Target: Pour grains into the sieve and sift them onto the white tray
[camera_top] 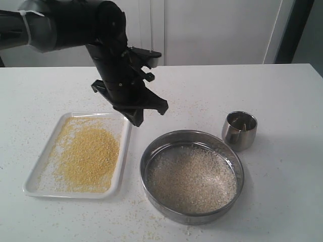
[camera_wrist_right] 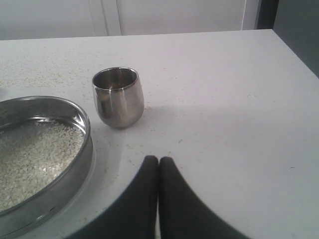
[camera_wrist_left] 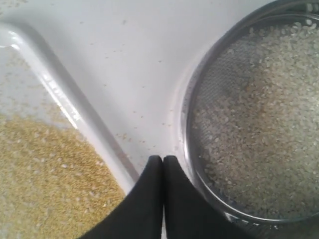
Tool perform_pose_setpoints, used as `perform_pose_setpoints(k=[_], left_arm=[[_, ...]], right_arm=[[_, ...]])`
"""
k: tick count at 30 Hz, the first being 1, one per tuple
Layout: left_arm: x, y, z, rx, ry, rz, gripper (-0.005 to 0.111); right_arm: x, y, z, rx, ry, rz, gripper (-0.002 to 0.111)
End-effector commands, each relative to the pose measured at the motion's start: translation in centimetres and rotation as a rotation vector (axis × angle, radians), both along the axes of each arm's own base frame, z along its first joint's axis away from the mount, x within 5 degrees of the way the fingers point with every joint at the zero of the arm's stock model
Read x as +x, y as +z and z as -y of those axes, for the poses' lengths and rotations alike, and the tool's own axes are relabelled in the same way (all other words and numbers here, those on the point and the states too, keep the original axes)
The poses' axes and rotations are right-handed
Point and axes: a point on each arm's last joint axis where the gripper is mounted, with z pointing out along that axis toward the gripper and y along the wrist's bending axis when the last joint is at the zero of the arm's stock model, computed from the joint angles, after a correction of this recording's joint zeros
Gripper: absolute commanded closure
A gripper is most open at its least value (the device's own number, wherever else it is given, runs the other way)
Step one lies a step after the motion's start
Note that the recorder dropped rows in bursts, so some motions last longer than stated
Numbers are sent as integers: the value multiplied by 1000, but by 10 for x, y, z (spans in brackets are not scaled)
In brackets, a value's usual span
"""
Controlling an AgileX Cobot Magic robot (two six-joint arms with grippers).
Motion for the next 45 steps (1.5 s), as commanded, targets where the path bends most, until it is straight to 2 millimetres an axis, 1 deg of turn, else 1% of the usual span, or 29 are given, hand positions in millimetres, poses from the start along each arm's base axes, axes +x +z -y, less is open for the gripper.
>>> perform_pose_setpoints(k=[1,12,21,24,27,32,40,45], left_arm=[[5,18,-24,-2,69,-10,107],[21,42,-78,-14,200,8,107],[29,54,-127,-1,317,-15,107],[29,56,-142,-2,356,-15,107],[24,56,-160,2,398,-24,107],[12,54,-187,4,468,-29,107],[-18,56,-225,-14,578,14,107],[-37,61,-243,-25,635,38,107]], right_arm=[[0,1,0,6,-8,16,108],[0,1,0,6,-8,16,108],[0,1,0,6,-8,16,108],[0,1,0,6,-8,16,108],[0,1,0,6,-8,16,108],[0,1,0,6,-8,16,108],[0,1,0,6,-8,16,108],[0,1,0,6,-8,16,108]])
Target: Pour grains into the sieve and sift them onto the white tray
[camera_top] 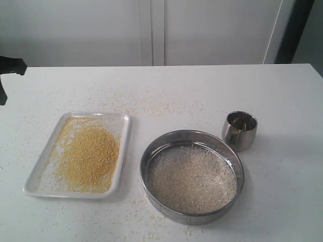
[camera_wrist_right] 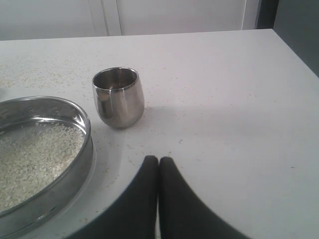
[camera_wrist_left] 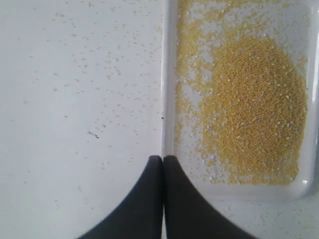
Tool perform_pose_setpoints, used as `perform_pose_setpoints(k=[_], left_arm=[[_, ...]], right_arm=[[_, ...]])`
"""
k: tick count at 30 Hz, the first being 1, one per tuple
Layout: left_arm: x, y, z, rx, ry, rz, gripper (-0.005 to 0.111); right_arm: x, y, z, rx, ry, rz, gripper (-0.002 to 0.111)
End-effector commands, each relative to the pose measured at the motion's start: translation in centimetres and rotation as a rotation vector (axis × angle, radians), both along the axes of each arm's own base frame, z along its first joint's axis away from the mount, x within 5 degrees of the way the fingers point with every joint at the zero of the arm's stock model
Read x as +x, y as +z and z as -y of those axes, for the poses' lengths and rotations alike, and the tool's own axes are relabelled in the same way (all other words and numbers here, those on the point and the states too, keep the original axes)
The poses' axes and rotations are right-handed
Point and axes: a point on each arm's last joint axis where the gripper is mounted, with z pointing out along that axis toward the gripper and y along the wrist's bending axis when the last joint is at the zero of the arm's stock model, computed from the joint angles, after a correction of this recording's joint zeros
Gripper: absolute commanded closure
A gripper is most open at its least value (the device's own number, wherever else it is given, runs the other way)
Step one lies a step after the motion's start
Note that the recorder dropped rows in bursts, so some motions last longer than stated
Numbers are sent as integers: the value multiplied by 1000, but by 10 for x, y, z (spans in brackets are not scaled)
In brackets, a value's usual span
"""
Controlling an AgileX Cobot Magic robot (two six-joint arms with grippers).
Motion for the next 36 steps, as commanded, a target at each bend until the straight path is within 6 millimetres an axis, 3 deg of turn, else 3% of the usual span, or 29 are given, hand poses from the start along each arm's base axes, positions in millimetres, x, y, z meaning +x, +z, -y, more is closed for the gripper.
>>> perform_pose_setpoints(k=[1,10,28,36], left_arm=[[-20,6,-15,-14,61,19,107],[-53,5,-36,-11,128,42,107],[-139,13,-30,-16,122,351,107],[-196,5,-23,-35,71,502,107]], right_arm=[[0,1,0,4,-7,16,108],[0,1,0,4,-7,16,108],[0,1,0,4,-7,16,108],[0,1,0,4,-7,16,108]])
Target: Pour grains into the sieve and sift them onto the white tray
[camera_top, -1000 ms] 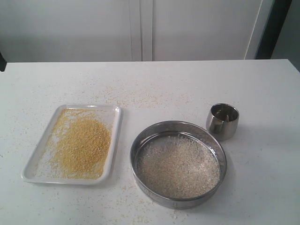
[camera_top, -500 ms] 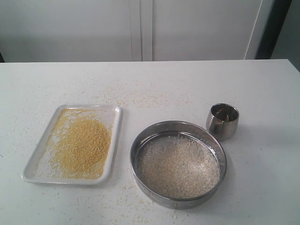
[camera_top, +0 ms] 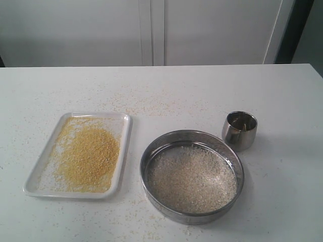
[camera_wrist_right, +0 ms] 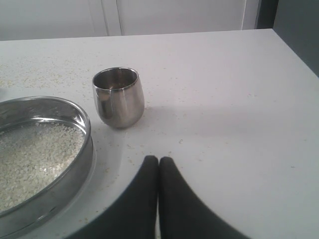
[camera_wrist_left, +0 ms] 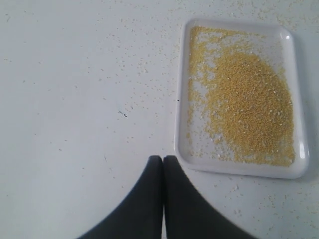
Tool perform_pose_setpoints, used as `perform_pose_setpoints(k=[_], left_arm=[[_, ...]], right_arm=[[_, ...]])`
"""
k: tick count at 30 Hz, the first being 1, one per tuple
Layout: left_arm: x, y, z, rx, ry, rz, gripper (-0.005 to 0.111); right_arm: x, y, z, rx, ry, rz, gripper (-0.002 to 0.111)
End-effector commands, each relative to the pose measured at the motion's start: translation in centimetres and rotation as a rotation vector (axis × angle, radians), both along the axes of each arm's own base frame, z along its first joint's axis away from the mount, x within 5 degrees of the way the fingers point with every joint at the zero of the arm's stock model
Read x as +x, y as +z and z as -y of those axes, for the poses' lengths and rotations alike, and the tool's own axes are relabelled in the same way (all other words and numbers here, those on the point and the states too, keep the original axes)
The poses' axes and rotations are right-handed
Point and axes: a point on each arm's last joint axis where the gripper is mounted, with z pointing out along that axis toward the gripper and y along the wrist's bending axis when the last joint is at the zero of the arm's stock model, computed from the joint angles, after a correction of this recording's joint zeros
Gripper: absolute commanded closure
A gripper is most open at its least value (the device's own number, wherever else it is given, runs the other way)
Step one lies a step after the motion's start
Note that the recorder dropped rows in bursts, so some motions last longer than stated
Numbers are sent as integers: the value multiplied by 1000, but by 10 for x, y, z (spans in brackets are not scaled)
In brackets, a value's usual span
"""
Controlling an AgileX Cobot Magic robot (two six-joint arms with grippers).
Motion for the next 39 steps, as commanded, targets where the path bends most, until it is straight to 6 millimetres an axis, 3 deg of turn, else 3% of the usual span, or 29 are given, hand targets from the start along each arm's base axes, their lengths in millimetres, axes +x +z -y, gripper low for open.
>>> perform_pose_setpoints(k=[1,4,20,39], left_arm=[[-25,-3,3,-17,-7,66,107],[-33,-2,4,-16,-12,78,107],[-36,-10,-1,49,3,91,107],[-80,-115,-1,61,47,314,107]], right_arm=[[0,1,0,2,-7,17,108],[0,1,0,2,-7,17,108],[0,1,0,2,-7,17,108],[0,1,0,2,-7,17,108]])
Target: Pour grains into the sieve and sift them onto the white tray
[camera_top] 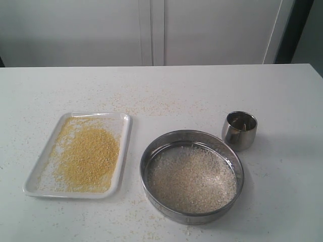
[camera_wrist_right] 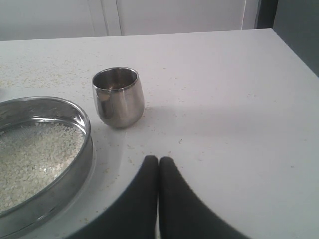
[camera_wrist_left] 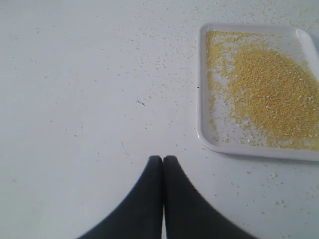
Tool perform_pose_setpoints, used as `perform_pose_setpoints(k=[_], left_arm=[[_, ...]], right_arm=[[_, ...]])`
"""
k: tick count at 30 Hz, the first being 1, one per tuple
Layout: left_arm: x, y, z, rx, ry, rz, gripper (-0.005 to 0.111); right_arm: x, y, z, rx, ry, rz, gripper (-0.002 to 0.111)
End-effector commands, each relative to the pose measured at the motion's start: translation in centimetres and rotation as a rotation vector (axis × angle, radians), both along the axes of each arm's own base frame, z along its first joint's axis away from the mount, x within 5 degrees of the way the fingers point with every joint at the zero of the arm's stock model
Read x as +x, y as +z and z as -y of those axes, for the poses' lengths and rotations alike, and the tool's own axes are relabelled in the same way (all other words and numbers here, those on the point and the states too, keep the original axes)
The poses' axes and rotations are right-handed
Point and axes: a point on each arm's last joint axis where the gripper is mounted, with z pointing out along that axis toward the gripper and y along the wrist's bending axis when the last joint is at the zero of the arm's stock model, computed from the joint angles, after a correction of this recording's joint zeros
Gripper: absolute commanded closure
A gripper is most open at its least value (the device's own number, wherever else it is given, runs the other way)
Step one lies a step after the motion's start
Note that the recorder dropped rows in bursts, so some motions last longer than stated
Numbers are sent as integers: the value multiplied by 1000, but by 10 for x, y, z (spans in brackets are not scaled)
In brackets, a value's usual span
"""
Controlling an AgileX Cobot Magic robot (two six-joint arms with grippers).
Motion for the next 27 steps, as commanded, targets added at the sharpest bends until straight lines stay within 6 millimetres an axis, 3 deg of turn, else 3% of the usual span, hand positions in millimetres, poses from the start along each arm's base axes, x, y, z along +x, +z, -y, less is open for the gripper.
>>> perform_pose_setpoints(k=[1,10,27], left_arm=[[-5,-28,0,-3,13,63,107],[-8,-67,-1,-3,25,98,107],[-8,-67,-1,-3,25,99,107]], right_arm=[[0,1,0,2,-7,17,108],[0,1,0,2,-7,17,108],[0,1,0,2,-7,17,108]])
